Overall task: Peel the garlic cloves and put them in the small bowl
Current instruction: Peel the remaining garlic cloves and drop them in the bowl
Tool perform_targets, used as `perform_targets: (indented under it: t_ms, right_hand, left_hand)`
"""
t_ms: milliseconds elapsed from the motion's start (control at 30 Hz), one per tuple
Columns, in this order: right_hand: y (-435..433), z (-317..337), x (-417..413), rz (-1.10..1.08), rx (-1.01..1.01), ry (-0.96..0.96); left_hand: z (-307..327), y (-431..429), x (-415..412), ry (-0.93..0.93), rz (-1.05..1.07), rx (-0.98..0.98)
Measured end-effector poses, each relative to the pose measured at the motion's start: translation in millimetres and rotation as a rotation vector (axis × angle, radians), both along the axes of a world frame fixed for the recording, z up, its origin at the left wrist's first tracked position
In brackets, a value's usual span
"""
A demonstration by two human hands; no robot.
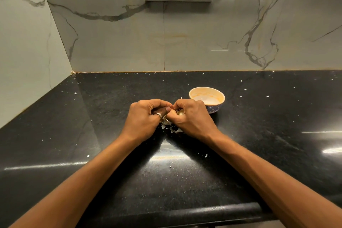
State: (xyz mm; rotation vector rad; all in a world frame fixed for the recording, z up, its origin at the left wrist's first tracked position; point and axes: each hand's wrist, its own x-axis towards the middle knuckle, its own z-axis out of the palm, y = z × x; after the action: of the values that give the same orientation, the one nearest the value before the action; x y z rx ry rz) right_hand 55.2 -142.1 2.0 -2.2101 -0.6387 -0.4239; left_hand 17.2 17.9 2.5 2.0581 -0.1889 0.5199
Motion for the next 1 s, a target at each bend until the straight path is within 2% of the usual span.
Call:
perform_targets:
  t_ms: [633, 833, 1000]
  right_hand:
    - [3.2, 1.2, 0.1, -0.087, -0.069, -0.038]
    - [4.7, 3.4, 4.8, -0.113, 0.045, 0.049]
    - [3.4, 5.3, 3.6, -0.123, 0.056, 0.057]
  left_hand:
    - [2.9, -5.9, -1.1, 0.002, 0.028, 0.094]
    - [2.2, -7.0, 1.2, -0.005, 0.181, 0.102]
    - [2.2, -3.4, 3.8, 0.030, 0.292, 0.079]
